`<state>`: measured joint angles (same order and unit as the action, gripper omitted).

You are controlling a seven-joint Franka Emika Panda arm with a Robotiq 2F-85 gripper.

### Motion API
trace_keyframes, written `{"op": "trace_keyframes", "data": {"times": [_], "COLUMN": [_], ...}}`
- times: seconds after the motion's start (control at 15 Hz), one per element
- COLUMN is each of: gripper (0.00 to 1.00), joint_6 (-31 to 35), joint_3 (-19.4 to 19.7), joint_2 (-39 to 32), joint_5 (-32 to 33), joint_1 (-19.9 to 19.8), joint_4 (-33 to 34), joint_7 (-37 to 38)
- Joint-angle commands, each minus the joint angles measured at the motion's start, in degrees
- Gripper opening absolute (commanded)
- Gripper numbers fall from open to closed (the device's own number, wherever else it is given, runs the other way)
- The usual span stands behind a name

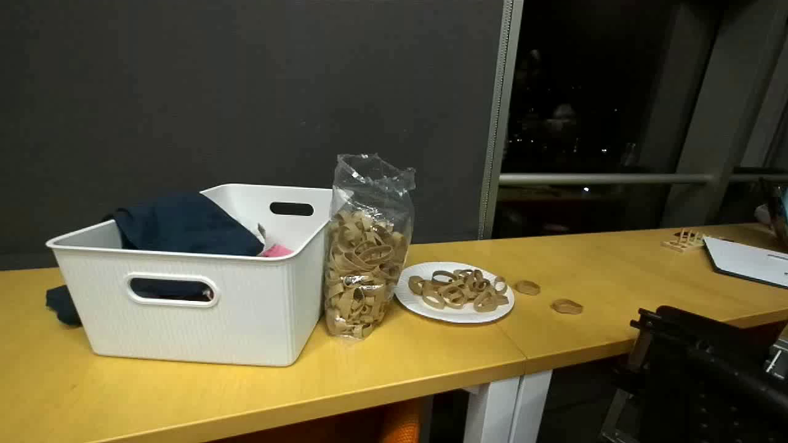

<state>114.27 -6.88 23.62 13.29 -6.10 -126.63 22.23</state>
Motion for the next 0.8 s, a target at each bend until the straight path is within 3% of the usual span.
{"op": "trace_keyframes", "data": {"times": [0.0, 0.4, 0.73], "gripper": [1.00, 1.00, 1.00], "joint_6": [-0.18, 0.57, 10.18], "joint_3": [0.59, 0.90, 1.94], "joint_2": [-0.07, 0.16, -1.45], "joint_5": [0.27, -0.29, -0.33], "joint_1": [0.71, 0.93, 1.11], "joint_4": [0.29, -0.53, -11.15], "joint_7": [0.20, -0.36, 0.15]}}
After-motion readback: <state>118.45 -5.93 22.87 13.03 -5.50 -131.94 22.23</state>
